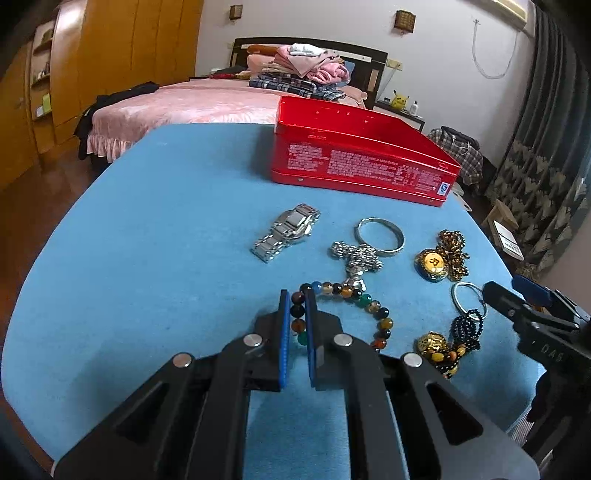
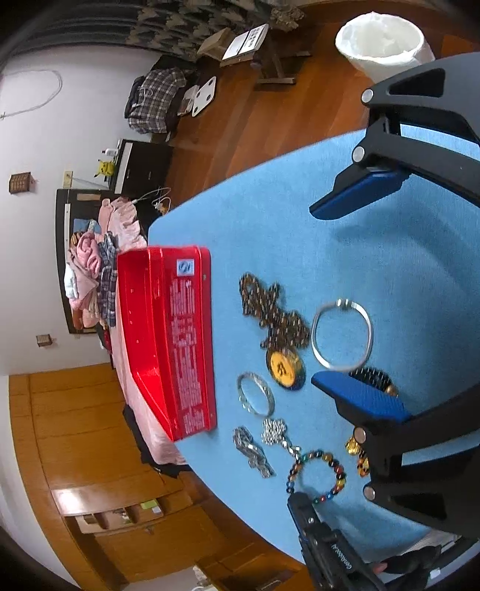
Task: Organize jewelry
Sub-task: 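Grasp the multicolour bead bracelet with the left tool while the right tool grasps the silver ring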
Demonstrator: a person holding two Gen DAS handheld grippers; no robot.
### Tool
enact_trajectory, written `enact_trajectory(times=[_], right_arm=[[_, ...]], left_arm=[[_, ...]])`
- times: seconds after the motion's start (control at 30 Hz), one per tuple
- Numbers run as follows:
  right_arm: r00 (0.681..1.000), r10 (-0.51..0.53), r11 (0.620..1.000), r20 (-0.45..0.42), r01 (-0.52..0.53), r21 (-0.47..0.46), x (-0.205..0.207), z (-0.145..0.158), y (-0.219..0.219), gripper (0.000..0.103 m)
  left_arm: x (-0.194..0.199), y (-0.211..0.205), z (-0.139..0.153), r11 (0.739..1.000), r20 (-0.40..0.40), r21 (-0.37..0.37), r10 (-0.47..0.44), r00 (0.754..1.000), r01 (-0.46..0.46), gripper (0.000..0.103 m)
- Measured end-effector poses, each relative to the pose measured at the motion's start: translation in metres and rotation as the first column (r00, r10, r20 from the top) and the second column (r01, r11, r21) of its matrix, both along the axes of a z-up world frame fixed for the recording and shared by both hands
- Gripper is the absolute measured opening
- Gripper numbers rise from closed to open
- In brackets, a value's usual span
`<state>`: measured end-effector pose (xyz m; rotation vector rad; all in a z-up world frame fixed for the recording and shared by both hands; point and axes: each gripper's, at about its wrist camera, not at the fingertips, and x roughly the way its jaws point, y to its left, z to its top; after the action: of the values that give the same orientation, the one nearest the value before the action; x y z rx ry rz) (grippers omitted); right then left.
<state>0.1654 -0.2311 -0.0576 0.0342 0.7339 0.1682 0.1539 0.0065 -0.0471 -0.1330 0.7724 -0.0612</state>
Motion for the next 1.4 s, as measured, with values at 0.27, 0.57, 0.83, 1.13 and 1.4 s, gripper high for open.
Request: enact_trajectory(times=[0.27, 0.57, 0.83, 1.13, 1.4], right_arm=[[0.999, 0.041, 0.999, -0.031, -0.041, -0.021, -0.007, -0.012, 0.008, 0.082], [0.998, 0.058, 0.997, -0.029, -0.06, -0.054, -0.007, -0.016, 0.025, 0.083], [0.994, 0.107, 0.992, 0.013, -0.106, -0.071, -0.009, -0.017, 0.035, 0.055], [0.994, 0.108, 0.994, 0.027, -0.108, -0.026, -0.014, -0.016, 0.03, 0.047], [0.996, 0.078, 0.996, 0.054, -0.076, -0.039, -0.018, 0.0, 0.019, 0.047]], left_arm=[[-0.001, 0.002, 0.001, 1.0, 0.007, -0.009, 0.002, 1.0, -0.002, 0.007], [-0.001, 0.002, -0.002, 1.0, -0.001, -0.015, -0.003, 1.0, 0.003, 0.007], [-0.002, 0.001, -0.002, 1.0, 0.003, -0.025, -0.009, 1.0, 0.009, 0.007], [-0.003, -0.003, -0.006, 0.999, -0.003, -0.033, -0.026, 1.0, 0.026, 0.007], [-0.007, -0.002, 0.006, 0.999, 0.03, -0.044, -0.031, 0.999, 0.033, 0.007]])
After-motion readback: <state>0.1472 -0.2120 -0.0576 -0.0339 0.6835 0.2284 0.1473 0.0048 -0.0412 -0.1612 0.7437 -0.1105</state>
